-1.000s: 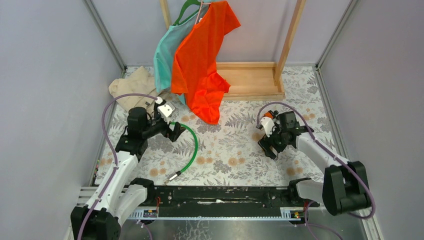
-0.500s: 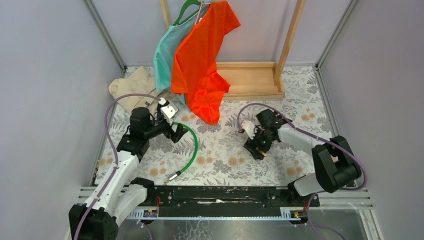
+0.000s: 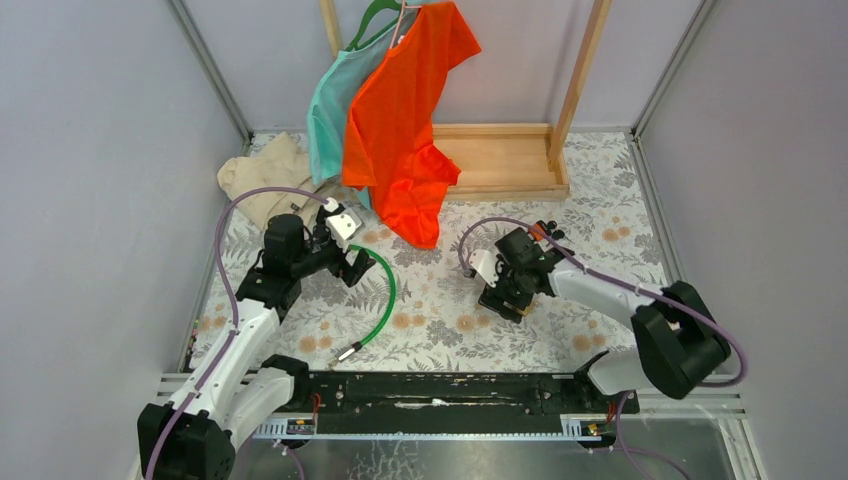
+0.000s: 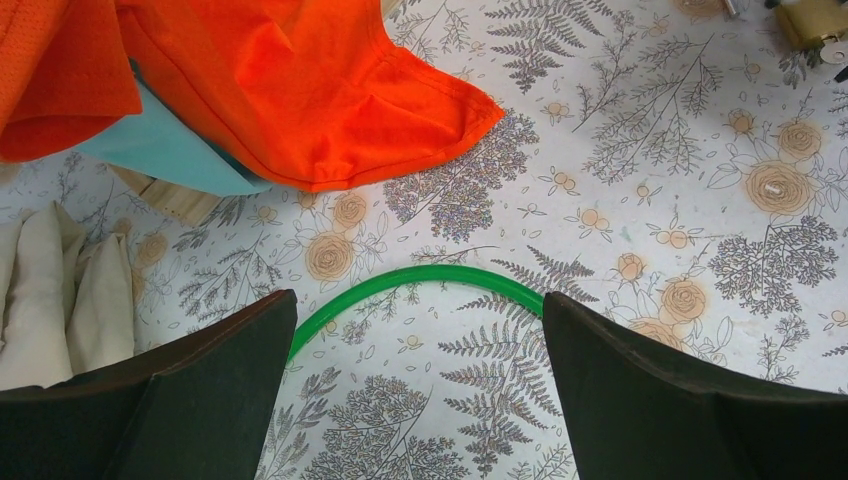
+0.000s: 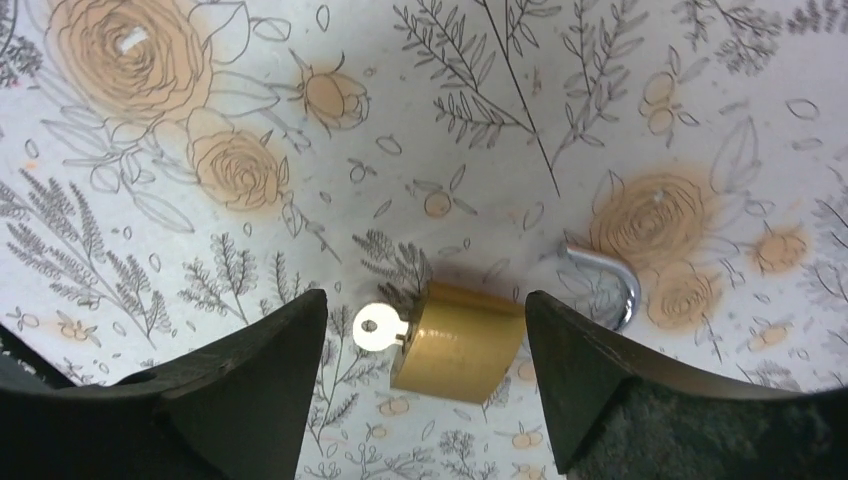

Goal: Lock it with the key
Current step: Adjust the lock at the center of the board.

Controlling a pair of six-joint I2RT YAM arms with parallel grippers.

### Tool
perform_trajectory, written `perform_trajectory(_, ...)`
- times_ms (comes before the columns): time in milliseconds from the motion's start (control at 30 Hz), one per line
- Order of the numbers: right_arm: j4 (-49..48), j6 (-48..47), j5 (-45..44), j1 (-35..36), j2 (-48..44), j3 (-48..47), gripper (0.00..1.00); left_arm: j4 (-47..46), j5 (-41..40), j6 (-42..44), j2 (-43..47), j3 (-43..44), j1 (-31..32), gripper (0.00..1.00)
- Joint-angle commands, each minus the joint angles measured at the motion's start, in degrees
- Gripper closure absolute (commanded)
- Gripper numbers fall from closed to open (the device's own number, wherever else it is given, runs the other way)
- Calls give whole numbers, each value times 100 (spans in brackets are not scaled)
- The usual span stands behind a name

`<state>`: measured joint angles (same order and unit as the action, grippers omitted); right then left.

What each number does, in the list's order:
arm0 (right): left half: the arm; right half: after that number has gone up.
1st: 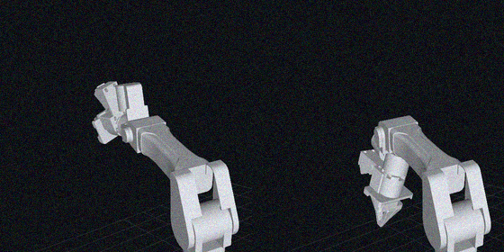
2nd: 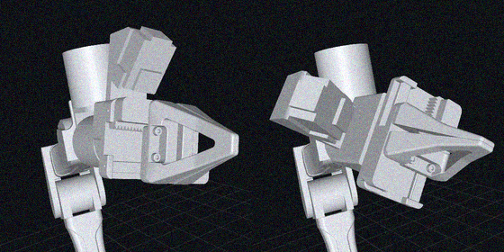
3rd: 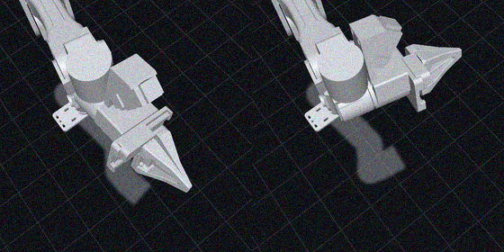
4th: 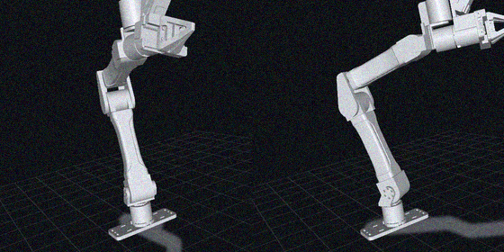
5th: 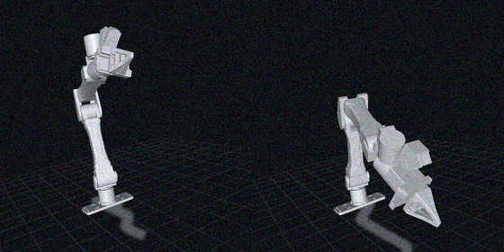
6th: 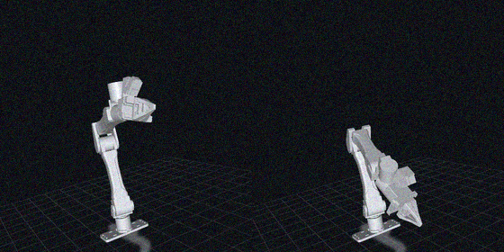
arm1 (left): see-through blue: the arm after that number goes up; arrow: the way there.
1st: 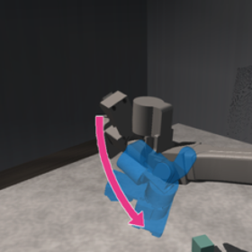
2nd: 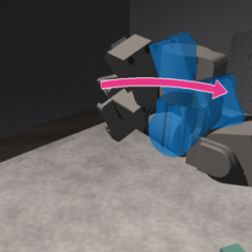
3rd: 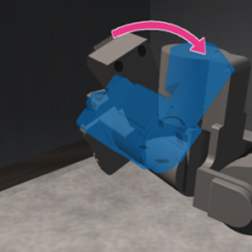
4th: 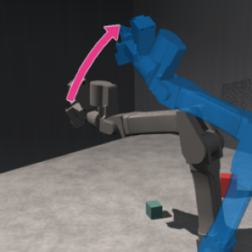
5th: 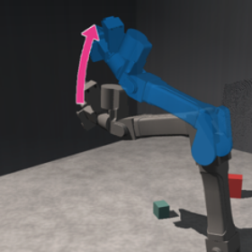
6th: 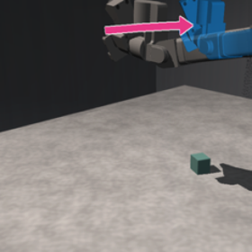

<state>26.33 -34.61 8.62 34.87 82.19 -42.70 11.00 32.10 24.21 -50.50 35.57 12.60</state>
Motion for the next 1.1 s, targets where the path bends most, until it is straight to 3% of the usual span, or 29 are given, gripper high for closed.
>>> perform_trajectory(0, -27, 69, -215, 2, -746, 197, 20, -67, -56, 135, 4, -41, 44, 0)
perform_trajectory(367, 223, 53, -600, -293, -1393, 600, 20, -213, -48, 98, -61, -66, 83, 0)
perform_trajectory(500, 452, -95, -283, -611, -1291, 638, 20, -213, -37, 96, -37, -89, 93, 0)
perform_trajectory(833, 817, -240, 886, -605, -628, 388, 22, -250, -96, 134, -101, -41, 154, 0)
perform_trajectory(1067, 963, 157, 1663, 25, -453, -239, 23, 34, -105, 482, -519, 257, 318, 0)
